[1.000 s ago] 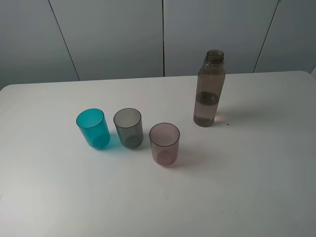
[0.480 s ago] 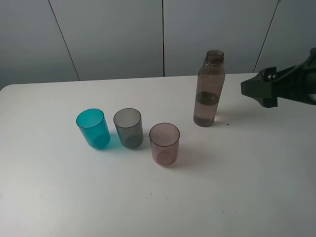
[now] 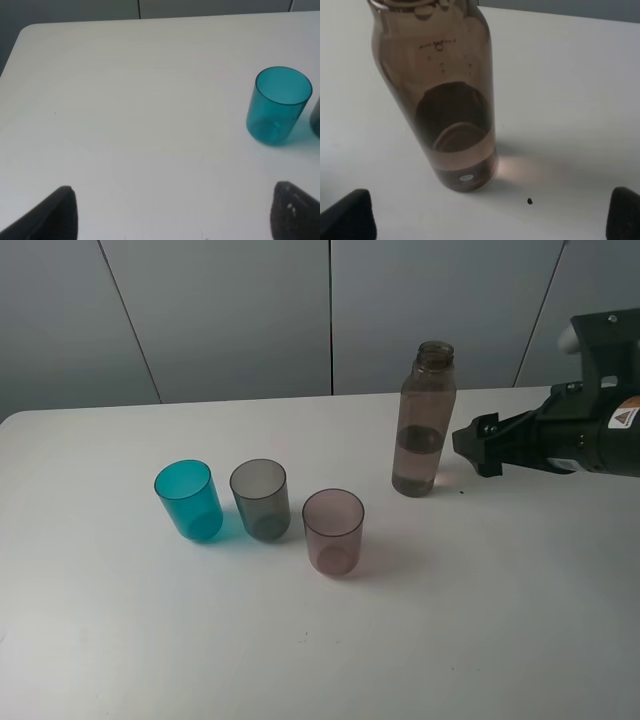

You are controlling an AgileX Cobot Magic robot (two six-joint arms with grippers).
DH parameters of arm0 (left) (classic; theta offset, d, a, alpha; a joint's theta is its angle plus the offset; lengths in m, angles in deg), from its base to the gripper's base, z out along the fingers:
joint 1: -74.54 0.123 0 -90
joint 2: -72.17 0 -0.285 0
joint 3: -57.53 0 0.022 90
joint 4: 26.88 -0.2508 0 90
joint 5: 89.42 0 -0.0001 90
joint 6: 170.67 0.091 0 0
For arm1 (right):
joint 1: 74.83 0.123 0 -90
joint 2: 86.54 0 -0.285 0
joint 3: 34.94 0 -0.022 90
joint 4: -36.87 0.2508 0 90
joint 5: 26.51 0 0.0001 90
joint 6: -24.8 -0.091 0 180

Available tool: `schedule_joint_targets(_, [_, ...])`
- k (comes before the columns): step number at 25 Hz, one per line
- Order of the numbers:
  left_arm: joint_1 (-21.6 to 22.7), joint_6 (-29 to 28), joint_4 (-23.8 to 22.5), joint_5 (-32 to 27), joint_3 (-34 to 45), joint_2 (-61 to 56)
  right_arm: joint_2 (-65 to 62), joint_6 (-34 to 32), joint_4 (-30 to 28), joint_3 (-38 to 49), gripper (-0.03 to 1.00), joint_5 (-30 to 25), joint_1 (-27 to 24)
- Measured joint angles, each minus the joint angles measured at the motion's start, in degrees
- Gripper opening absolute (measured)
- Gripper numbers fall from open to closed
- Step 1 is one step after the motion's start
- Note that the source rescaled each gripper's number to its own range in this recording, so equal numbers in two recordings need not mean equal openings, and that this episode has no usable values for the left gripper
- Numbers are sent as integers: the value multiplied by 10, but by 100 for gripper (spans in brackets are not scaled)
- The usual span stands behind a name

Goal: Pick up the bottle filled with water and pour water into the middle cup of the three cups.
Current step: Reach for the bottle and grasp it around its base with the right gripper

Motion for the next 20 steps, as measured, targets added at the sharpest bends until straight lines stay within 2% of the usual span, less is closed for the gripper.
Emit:
schedule_joint_targets(8, [0,0,0,0,0,0,107,-4,-20,0,100,76,0])
schedule_joint_targets(13, [0,0,0,0,0,0,158,-54,-82,0,100,139,0])
schedule_joint_targets(17, [0,0,0,0,0,0,198,-88,-134,0,100,211,0])
schedule_joint_targets(20, [0,0,0,0,0,0,226,-96,-153,0,100,265,0])
